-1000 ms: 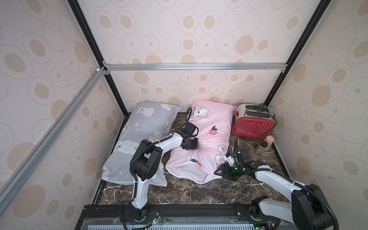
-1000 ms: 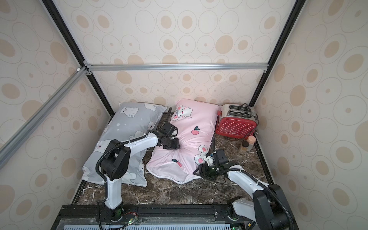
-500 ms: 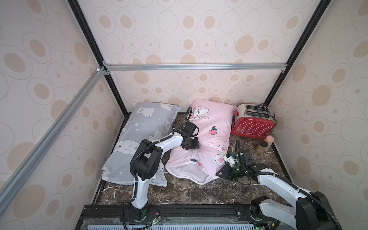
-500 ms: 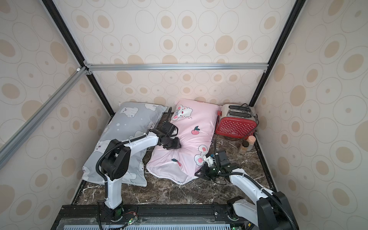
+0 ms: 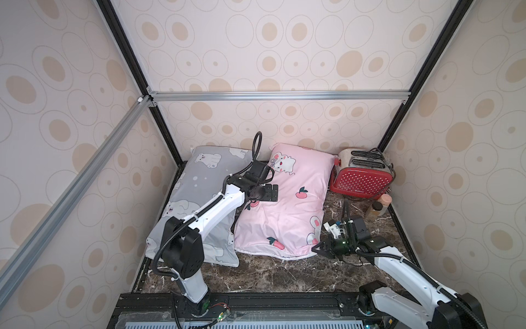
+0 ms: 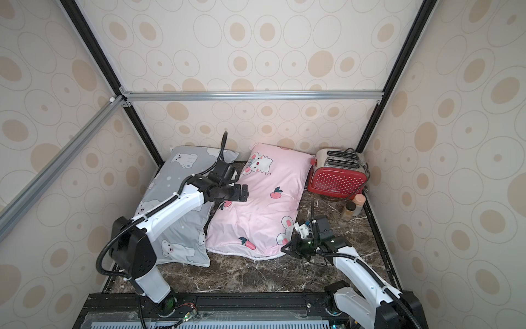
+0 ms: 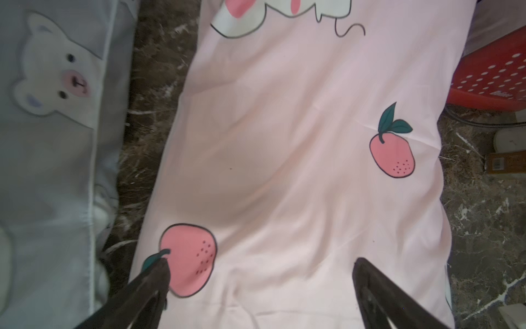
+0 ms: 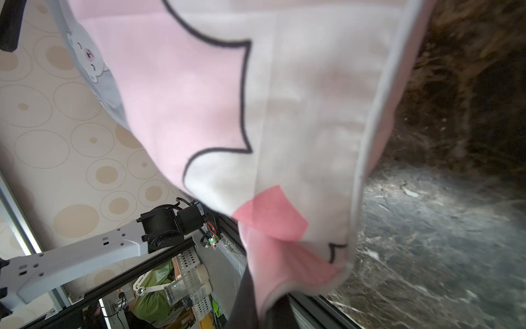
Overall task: Zip up pillowcases
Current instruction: Pick up the pillowcase from the center of the board, then zip the zipper on the pillowcase.
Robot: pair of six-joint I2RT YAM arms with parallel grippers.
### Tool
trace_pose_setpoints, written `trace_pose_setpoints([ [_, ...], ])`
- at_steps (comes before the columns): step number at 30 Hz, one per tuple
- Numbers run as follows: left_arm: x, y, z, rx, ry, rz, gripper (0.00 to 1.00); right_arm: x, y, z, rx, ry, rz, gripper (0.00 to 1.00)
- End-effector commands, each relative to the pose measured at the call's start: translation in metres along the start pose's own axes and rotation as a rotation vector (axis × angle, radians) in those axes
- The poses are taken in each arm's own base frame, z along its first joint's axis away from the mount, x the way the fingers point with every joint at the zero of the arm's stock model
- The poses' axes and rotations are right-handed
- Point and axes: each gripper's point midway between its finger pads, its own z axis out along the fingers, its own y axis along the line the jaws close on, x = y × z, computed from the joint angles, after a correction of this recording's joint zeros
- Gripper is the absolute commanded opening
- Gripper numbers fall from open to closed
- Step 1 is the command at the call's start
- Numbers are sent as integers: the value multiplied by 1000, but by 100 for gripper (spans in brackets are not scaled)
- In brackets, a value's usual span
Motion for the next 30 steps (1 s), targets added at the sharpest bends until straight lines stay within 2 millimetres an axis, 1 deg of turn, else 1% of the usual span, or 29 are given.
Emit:
trace_pose_setpoints([
  [1,26,-16,-32,13,51,89,93,-1,16,-7,-42,4,32,0],
  [3,39,-36,-44,119,58,58,86,-1,19,-7,-60,5,28,0],
  [5,57,-65,-54,304,66,-25,73,-1,21,-7,-83,-1,19,0],
  [6,60,-82,-57,393,51,-56,67,0,22,-7,-92,-2,17,0],
  [8,86,-108,-56,492,111,-68,62,1,26,-6,-123,5,18,0],
  [9,96,-120,-55,539,138,-69,60,0,28,-6,-141,6,20,0],
  [11,108,-145,-52,677,170,-124,53,-2,34,-6,-175,5,20,0],
  [12,111,-152,-51,725,175,-150,48,-3,35,-6,-180,2,18,0],
  [13,114,-155,-51,753,182,-176,46,-4,38,-7,-183,-5,12,0],
  [15,118,-155,-49,758,189,-186,43,-8,41,-9,-189,-28,5,0],
  [18,121,-162,-50,801,212,-201,37,-18,47,-10,-215,-72,9,0],
  [21,127,-166,-45,837,239,-238,36,-29,51,-9,-261,-111,28,0],
  [25,137,-168,-32,855,282,-282,32,-36,52,-6,-282,-135,38,0],
  [28,142,-167,-23,852,296,-295,32,-42,59,-7,-319,-150,39,0],
  [30,144,-168,-19,853,303,-301,34,-45,62,-7,-335,-157,38,0],
])
